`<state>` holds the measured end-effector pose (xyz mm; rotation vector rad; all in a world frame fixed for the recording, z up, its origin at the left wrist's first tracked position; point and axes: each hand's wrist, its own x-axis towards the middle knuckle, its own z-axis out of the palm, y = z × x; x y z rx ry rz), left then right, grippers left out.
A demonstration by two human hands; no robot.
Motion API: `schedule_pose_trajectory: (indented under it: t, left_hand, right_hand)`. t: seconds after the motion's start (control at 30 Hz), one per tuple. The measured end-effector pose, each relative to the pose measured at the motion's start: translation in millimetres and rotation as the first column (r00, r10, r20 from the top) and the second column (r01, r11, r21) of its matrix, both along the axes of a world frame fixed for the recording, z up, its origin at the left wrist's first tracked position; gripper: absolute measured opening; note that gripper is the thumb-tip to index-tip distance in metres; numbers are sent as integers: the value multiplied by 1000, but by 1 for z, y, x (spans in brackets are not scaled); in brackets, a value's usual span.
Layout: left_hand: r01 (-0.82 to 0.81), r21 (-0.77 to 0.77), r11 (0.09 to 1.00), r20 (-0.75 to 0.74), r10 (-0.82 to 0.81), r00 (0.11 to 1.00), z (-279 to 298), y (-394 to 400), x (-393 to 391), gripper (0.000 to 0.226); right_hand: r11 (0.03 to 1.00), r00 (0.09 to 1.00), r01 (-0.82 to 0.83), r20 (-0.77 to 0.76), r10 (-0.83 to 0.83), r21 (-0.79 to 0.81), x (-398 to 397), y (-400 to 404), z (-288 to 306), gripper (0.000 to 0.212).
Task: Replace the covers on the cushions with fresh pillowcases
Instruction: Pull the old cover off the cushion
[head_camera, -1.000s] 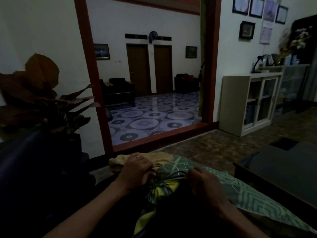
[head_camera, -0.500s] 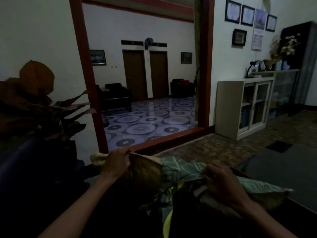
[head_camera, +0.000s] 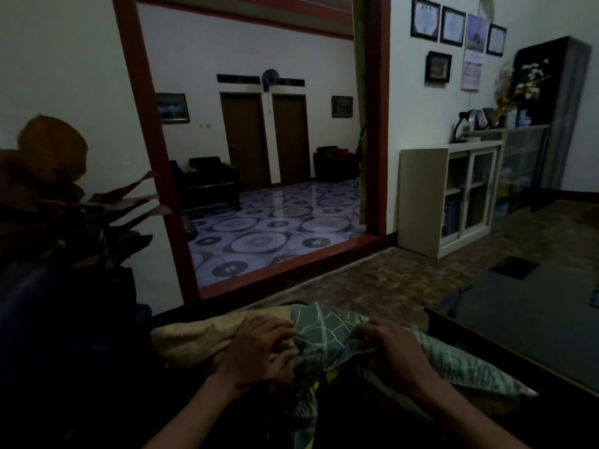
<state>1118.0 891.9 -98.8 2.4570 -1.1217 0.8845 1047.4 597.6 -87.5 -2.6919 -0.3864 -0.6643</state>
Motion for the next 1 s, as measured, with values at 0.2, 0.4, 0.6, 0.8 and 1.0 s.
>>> schedule_pose_trajectory:
  t: [0.2, 0.4, 0.6, 0.8, 1.0]
  left_hand:
    - [26, -22, 999, 51, -25, 998, 1, 18, 9, 16]
    - [-21, 12, 1000, -12, 21, 1000, 1, 34, 15, 12]
    - [-46, 29, 998, -35, 47, 998, -1, 53, 21, 15]
    - [-218, 112, 969, -387, 245, 889, 7, 55, 18, 28]
    - [-234, 142, 962, -551, 273, 788, 29, 41, 22, 11]
  right_hand:
    - [999, 999, -27, 28, 28, -33, -14, -19, -7, 15]
    - [994, 993, -62, 89, 71, -93, -28, -28, -12, 16]
    - [993, 998, -68, -18, 66, -95, -43, -31, -8, 18]
    - [992, 846, -125, -526, 90, -31, -37, -10, 19, 39]
    - [990, 884, 50, -466, 16, 130, 3, 17, 5, 41]
